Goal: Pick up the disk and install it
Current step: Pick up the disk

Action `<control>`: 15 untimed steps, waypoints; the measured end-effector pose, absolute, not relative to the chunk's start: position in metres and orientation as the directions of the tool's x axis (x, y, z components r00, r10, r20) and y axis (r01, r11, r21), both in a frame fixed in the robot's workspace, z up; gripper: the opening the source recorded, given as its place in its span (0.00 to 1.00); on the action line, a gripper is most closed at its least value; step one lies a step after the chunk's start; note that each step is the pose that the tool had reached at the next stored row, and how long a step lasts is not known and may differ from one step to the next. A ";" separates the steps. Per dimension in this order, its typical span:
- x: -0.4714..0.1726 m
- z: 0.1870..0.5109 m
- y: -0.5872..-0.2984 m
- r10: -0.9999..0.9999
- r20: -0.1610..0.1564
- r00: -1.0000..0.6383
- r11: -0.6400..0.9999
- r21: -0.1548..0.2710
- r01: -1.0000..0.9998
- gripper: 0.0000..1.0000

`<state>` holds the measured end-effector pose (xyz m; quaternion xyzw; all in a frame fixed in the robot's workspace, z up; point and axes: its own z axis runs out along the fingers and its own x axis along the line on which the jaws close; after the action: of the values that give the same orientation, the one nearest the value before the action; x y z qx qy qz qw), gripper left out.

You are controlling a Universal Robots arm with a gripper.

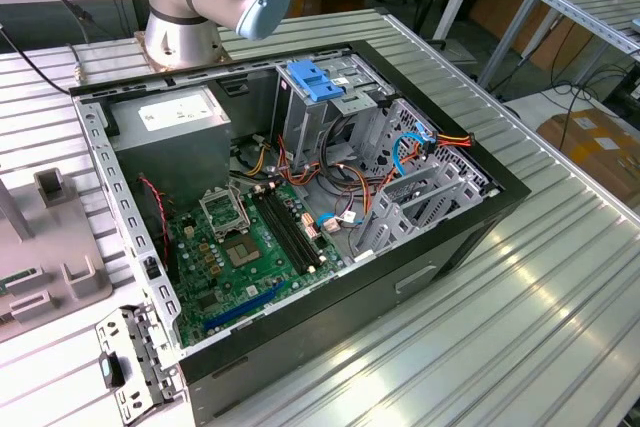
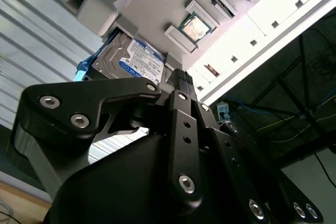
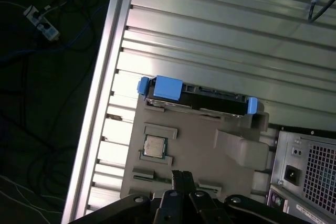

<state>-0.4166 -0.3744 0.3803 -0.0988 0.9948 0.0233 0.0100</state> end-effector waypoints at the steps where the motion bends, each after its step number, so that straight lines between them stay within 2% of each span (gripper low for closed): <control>1: -0.417 0.380 -0.374 -0.199 -0.024 -0.980 0.979 0.044 -0.200 0.11; 15: -0.417 0.380 -0.374 -0.277 -0.024 -0.960 0.960 0.044 -0.278 0.11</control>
<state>-0.4166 -0.3744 0.3803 -0.1403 0.9898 0.0237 0.0090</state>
